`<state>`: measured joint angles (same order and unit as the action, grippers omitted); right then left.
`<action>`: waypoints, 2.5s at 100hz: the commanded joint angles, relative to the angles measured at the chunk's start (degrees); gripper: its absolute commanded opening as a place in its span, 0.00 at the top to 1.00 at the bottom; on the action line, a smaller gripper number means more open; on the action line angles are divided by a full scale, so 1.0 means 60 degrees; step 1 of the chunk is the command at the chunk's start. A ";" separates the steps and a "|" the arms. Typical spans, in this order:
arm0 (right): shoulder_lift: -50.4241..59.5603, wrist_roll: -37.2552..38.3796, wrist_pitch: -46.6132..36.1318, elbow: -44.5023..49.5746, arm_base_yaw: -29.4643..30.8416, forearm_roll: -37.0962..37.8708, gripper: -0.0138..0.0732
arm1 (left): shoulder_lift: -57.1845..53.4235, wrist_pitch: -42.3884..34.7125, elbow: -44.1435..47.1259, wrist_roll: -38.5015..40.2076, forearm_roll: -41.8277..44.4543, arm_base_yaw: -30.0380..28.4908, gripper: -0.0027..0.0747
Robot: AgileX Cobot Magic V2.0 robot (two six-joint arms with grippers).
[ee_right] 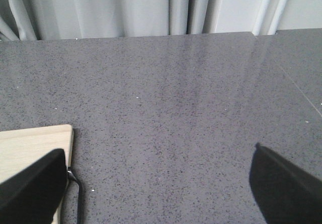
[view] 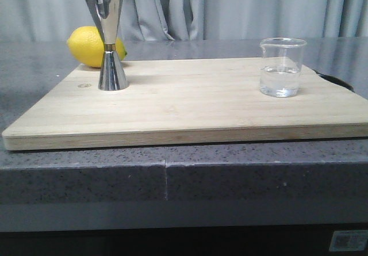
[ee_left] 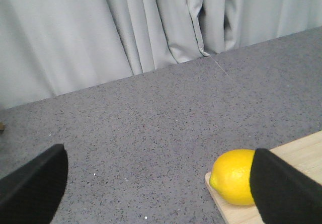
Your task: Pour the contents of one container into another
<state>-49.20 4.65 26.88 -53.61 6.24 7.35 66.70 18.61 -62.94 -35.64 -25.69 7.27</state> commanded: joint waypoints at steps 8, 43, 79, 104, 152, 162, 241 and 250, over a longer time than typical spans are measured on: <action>0.0007 -0.0035 -0.0842 -0.0304 -0.0013 0.0290 0.07 | 0.0023 -0.0386 -0.0451 -0.1047 -0.0562 0.0063 0.11; -0.0380 -0.0035 -0.0825 -0.0304 -0.0013 0.0290 0.07 | 0.0917 0.3320 -0.0657 -0.7857 -0.6988 -0.0745 0.11; -0.0561 -0.0035 -0.0681 -0.0304 -0.0013 0.0322 0.07 | 0.1791 0.8694 -0.0657 -1.0269 -0.9794 -0.2814 0.21; -0.0561 -0.0035 -0.0681 -0.0304 -0.0013 0.0335 0.07 | 0.2622 0.9022 -0.0657 -1.0894 -1.0000 -0.2865 0.21; -0.0561 -0.0035 -0.0681 -0.0304 -0.0013 0.0396 0.07 | 0.3791 0.9022 -0.0657 -1.1266 -0.9458 -0.1731 0.21; -0.0561 -0.0035 -0.0681 -0.0304 -0.0013 0.0455 0.07 | 0.3953 0.9022 -0.0657 -1.1279 -0.9411 -0.1543 0.21; -0.0722 -0.0035 -0.0952 -0.0304 -0.0013 0.0721 0.07 | 0.5317 0.9022 -0.0657 -1.2288 -1.0015 -0.0704 0.22; -0.0822 -0.0035 -0.0972 -0.0304 -0.0013 0.0721 0.07 | 0.5317 0.9022 -0.0657 -1.2453 -1.0208 -0.0704 0.22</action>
<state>-54.05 4.65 25.60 -53.61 6.24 10.59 100.80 67.79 -65.28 -109.11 -81.27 2.66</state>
